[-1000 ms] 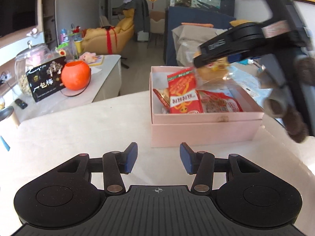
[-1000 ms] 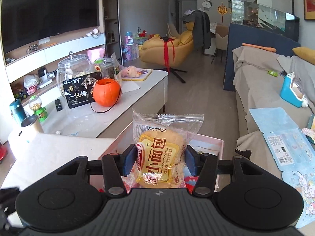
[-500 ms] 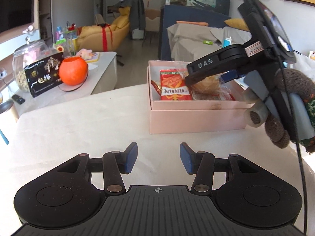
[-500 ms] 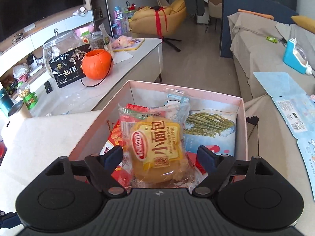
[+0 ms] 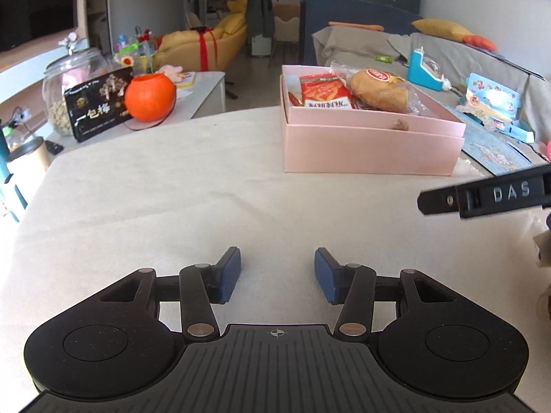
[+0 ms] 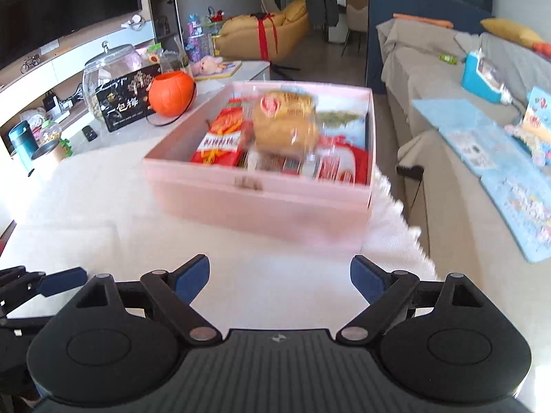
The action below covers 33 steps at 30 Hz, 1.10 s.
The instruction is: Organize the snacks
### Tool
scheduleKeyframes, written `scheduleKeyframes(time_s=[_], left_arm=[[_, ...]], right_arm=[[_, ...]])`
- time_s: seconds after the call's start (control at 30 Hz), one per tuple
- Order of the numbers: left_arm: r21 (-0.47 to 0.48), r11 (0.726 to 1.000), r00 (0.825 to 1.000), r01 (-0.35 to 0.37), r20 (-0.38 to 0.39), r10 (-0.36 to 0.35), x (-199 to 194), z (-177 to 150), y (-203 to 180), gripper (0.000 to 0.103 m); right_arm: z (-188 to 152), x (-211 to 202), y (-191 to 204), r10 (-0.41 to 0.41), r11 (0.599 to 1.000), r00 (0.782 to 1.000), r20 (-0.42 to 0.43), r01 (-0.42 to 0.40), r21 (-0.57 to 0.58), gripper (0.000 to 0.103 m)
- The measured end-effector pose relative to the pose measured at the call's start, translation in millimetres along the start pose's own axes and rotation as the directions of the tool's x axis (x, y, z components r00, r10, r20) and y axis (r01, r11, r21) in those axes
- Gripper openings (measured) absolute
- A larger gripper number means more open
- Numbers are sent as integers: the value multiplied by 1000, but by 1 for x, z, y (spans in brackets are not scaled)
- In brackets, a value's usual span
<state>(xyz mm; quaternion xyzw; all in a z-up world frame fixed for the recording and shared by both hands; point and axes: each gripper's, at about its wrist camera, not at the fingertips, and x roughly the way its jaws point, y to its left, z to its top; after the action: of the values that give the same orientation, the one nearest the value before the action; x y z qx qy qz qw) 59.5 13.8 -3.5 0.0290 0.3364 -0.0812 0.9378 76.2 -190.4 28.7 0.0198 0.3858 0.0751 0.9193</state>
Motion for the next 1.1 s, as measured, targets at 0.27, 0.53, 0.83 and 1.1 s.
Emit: scheduleKeyframes(time_s=[0.27,0.53,0.83,1.1], left_arm=[[-58,998,1000,-2,22,3,1,-4,-9,74],[-63,996,998,-61,29,63,6,-3,-22,80],[-61,996,997,-64,29,66,6,-3,-23,80],[-64,996,997,-62,29,64,6,-3,-23,80]], right_arm=[[-40,5,4,-80,995,997,18,81,-54,99],[-52,3,-2,-99,994,991,87,102,-33,103],[-52,3,-4,-92,995,990,102,95,-22,103],[-53,3,-3,-92,995,990,102,95,-23,103]])
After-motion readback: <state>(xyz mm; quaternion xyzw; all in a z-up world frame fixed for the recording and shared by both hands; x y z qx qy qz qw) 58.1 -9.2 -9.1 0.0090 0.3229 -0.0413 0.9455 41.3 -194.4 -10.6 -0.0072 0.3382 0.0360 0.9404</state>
